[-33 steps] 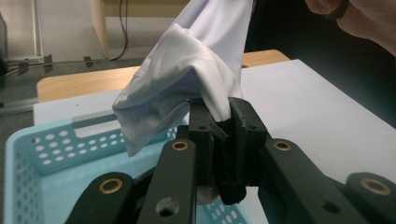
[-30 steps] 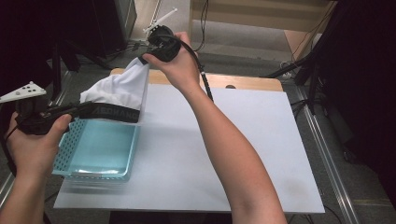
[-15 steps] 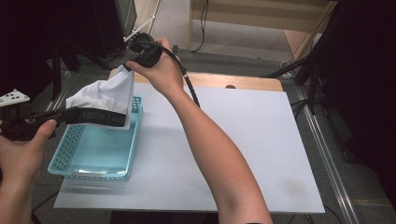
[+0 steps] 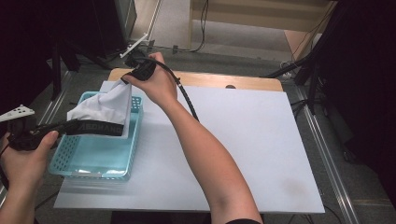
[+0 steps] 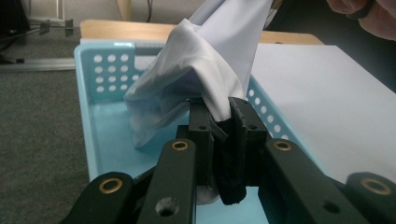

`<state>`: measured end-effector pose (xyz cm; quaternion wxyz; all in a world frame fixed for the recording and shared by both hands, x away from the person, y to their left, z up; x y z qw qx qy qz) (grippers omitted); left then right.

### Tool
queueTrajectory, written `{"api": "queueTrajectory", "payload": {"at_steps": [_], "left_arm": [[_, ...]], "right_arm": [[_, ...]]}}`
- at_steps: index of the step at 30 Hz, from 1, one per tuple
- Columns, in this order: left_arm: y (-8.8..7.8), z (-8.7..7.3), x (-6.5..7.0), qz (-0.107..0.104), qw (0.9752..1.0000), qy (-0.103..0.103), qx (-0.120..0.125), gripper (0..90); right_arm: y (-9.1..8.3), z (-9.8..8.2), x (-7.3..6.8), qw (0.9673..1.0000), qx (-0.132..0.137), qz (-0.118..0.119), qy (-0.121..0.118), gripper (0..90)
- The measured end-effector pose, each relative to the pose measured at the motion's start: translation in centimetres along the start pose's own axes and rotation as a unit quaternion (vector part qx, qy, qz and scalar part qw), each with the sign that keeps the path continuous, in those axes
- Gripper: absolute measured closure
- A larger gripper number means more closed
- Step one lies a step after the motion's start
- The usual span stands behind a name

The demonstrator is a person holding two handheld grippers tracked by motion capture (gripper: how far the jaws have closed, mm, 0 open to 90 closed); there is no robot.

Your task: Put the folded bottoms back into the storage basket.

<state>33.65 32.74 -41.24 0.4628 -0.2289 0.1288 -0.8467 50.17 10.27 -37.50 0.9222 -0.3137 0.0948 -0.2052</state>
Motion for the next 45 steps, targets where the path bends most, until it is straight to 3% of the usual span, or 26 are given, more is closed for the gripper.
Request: {"api": "queueTrajectory", "payload": {"at_steps": [12,22,32,36,41,43,45], "left_arm": [[-0.1,-3.2,-2.0,0.007,0.9995,-0.015,-0.025,79.8],[-0.3,-4.9,-2.1,0.005,0.9985,-0.014,-0.052,79.8],[-0.4,-6.3,-1.7,-0.005,0.9962,0.000,-0.087,79.7],[-0.4,-6.4,-1.3,0.001,0.9939,0.025,-0.108,79.0],[-0.5,-6.8,-1.1,0.002,0.9919,0.037,-0.121,76.9],[-0.6,-6.8,-1.0,0.001,0.9916,0.038,-0.124,68.3],[-0.6,-6.8,-0.7,0.006,0.9899,0.060,-0.128,55.1]], "right_arm": [[3.5,-2.5,-0.7,0.9998,-0.016,0.010,0.007,83.3],[4.6,-4.7,-0.7,0.9991,-0.040,0.010,0.008,83.3],[4.9,-6.6,-0.6,0.9978,-0.064,0.011,0.014,83.2],[4.9,-7.2,-0.7,0.9971,-0.073,0.015,0.012,83.1],[4.8,-7.7,-1.0,0.9967,-0.079,0.021,0.009,82.9],[4.8,-7.9,-1.1,0.9961,-0.083,0.024,0.017,79.9],[4.8,-7.9,-0.9,0.9969,-0.075,0.014,0.018,59.2]]}}
Point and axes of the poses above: each handheld gripper's, and its own axes: y roughly forward along the jaws, z roughly out of its top, x roughly to its right, the point moved 6 cm from there along y, roughly forward along the jaws, and after that the axes turned 5 degrees about x, right-handed, at the moved point
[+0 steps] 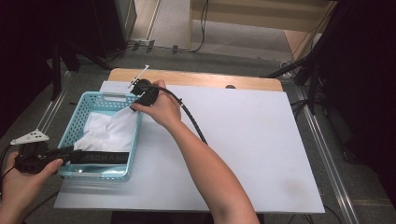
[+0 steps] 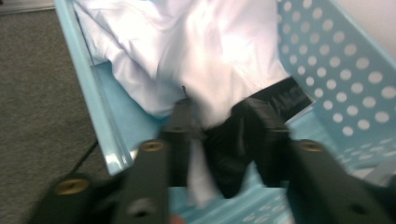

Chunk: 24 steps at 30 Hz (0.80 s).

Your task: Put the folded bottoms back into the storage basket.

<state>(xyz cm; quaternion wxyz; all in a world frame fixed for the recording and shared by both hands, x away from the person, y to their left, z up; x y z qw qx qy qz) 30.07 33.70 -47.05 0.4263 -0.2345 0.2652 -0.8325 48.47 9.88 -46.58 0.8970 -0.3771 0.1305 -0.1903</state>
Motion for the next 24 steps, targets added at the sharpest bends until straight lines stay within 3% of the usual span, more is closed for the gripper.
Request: {"api": "queueTrajectory", "payload": {"at_steps": [2,4,6,7,8,9,11,14,24], "left_arm": [[-0.1,0.1,0.2,-0.003,1.0000,0.003,0.007,42.3],[-0.2,0.2,0.2,-0.001,0.9999,0.002,0.014,30.7],[-0.3,0.5,0.4,-0.009,0.9998,0.003,0.020,24.9],[-0.3,0.5,0.4,-0.009,0.9998,0.003,0.020,22.1],[-0.3,0.9,0.8,-0.013,0.9996,0.010,0.024,18.3],[-0.3,1.1,1.1,-0.016,0.9995,0.013,0.026,15.7],[-0.3,1.6,1.8,-0.026,0.9991,0.019,0.029,13.3],[0.0,2.5,2.6,-0.031,0.9987,0.024,0.033,10.1],[1.8,4.8,5.1,-0.046,0.9978,0.032,0.035,9.1]], "right_arm": [[-0.3,0.3,0.4,0.9996,0.024,-0.013,0.005,38.6],[-0.9,0.5,0.6,0.9984,0.051,-0.011,0.022,28.2],[-1.6,0.6,0.9,0.9965,0.075,-0.011,0.036,16.3],[-1.6,0.6,0.9,0.9965,0.075,-0.011,0.036,16.3],[-2.3,0.2,1.0,0.9950,0.084,-0.035,0.042,8.6],[-2.5,0.1,1.0,0.9947,0.085,-0.041,0.040,7.6],[-3.1,-0.4,1.1,0.9942,0.090,-0.041,0.043,0.0],[-3.9,-1.2,1.0,0.9937,0.096,-0.034,0.047,0.0],[-8.0,-4.4,0.4,0.9884,0.124,-0.071,0.050,0.0]]}}
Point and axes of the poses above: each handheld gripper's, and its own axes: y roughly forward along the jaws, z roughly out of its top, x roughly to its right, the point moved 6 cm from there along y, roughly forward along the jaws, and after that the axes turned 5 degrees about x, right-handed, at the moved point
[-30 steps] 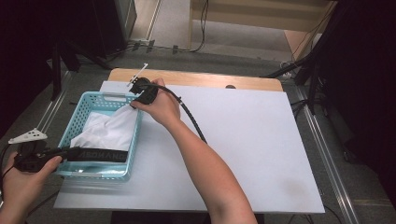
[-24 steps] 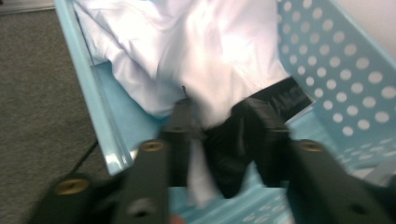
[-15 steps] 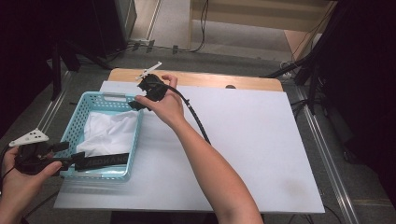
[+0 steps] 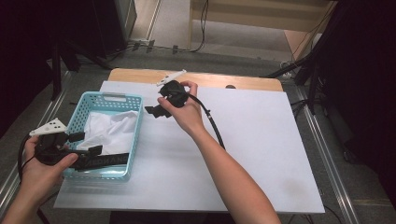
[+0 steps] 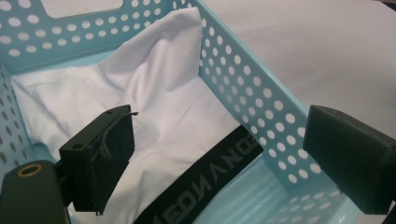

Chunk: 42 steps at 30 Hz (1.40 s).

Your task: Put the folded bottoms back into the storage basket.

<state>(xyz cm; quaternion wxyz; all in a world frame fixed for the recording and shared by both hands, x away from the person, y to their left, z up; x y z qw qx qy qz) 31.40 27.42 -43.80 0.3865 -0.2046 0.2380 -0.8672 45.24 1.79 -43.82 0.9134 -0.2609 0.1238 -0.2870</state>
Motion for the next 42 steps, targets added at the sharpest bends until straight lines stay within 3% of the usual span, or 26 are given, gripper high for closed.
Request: {"api": "queueTrajectory", "payload": {"at_steps": [5,8,13,19,26,32,33,34,36,39,40,42], "left_arm": [[1.2,1.0,1.1,-0.012,0.9999,0.006,-0.005,16.0],[2.3,1.2,1.6,-0.022,0.9996,0.007,-0.017,37.4],[4.2,1.4,1.2,-0.007,0.9990,-0.007,-0.043,59.9],[5.7,1.7,0.7,-0.010,0.9974,-0.023,-0.067,89.9],[7.9,1.4,0.5,0.006,0.9937,-0.019,-0.110,90.0],[9.9,0.8,0.4,0.016,0.9874,-0.008,-0.158,90.0],[9.9,0.8,0.4,0.016,0.9874,-0.008,-0.158,90.0],[10.2,0.7,0.4,0.018,0.9859,-0.006,-0.166,90.0],[10.8,0.3,0.3,0.023,0.9810,-0.004,-0.193,90.0],[11.2,-0.2,0.3,0.022,0.9762,0.000,-0.216,90.0],[11.2,-0.2,0.3,0.022,0.9762,0.000,-0.216,90.0],[11.5,-0.5,0.5,0.017,0.9718,0.006,-0.235,90.0]], "right_arm": [[-2.5,-1.3,0.2,0.9999,0.015,-0.005,0.004,0.0],[-4.1,-2.3,0.6,0.9996,0.022,-0.013,0.013,0.0],[-6.8,-4.3,1.6,0.9985,0.036,-0.032,0.023,0.0],[-10.1,-7.0,2.8,0.9967,0.052,-0.056,0.028,0.0],[-13.5,-10.6,3.9,0.9939,0.058,-0.087,0.037,0.0],[-16.8,-13.8,4.8,0.9901,0.068,-0.112,0.049,0.0],[-17.4,-14.4,5.0,0.9893,0.070,-0.117,0.052,0.0],[-17.4,-14.4,5.0,0.9893,0.070,-0.117,0.052,0.0],[-19.0,-15.9,5.4,0.9866,0.076,-0.131,0.061,0.0],[-20.4,-17.4,5.7,0.9844,0.077,-0.144,0.066,0.0],[-20.4,-17.4,5.7,0.9844,0.077,-0.144,0.066,0.0],[-21.5,-18.8,5.9,0.9826,0.074,-0.155,0.070,0.0]]}}
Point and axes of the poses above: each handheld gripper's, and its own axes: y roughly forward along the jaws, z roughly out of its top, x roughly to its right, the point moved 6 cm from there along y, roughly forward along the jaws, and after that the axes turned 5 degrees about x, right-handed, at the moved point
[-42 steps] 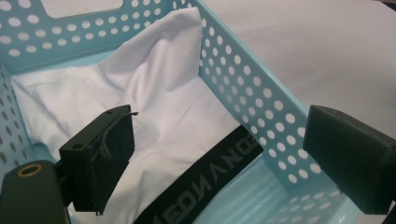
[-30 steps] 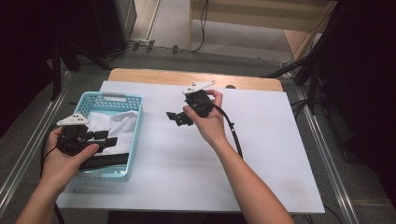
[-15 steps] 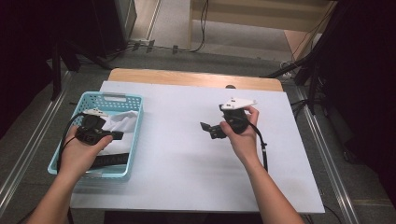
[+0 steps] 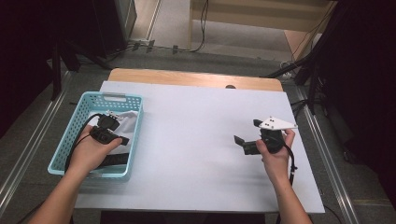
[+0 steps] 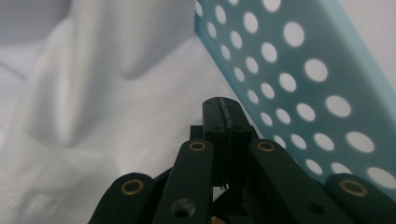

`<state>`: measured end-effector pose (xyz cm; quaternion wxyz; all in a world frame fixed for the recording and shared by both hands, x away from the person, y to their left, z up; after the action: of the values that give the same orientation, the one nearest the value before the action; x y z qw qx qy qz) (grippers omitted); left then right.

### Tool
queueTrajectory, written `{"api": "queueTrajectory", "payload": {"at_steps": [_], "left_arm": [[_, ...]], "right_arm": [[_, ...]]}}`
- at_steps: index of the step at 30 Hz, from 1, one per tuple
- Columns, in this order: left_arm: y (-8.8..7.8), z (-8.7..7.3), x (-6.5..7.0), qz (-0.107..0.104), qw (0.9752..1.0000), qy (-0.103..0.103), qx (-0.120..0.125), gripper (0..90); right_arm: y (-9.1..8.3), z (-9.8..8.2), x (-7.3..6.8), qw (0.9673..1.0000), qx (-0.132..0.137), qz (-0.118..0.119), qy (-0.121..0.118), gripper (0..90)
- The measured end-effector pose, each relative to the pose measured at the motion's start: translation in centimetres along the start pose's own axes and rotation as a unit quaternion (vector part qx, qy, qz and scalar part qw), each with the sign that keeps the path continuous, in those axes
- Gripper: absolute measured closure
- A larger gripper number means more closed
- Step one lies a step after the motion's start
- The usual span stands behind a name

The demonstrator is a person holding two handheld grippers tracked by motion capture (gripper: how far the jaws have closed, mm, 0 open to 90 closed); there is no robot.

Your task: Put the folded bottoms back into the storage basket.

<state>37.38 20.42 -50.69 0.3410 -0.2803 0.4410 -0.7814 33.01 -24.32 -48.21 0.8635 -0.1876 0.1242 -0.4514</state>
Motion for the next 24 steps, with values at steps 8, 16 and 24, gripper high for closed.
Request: {"api": "queueTrajectory", "payload": {"at_steps": [8,16,24], "left_arm": [[1.3,-0.7,0.3,-0.011,0.9987,0.005,-0.049,90.0],[1.3,-1.1,0.8,-0.046,0.9953,0.024,-0.082,90.0],[0.0,-1.5,1.0,-0.087,0.9928,0.039,-0.073,88.9]], "right_arm": [[-2.1,-2.6,1.3,0.9996,0.006,-0.020,0.019,0.0],[-4.2,-4.2,2.2,0.9987,0.010,-0.040,0.030,0.0],[-5.6,-5.5,2.3,0.9984,0.006,-0.050,0.028,0.0]]}}
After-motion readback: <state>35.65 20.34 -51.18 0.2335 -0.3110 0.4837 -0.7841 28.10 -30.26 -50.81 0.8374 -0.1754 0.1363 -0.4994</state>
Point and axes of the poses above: each handheld gripper's, and its own axes: y roughly forward along the jaws, z roughly out of its top, x roughly to its right, the point moved 6 cm from there along y, roughly forward along the jaws, and after that the axes turned 5 degrees about x, right-handed, at the moved point
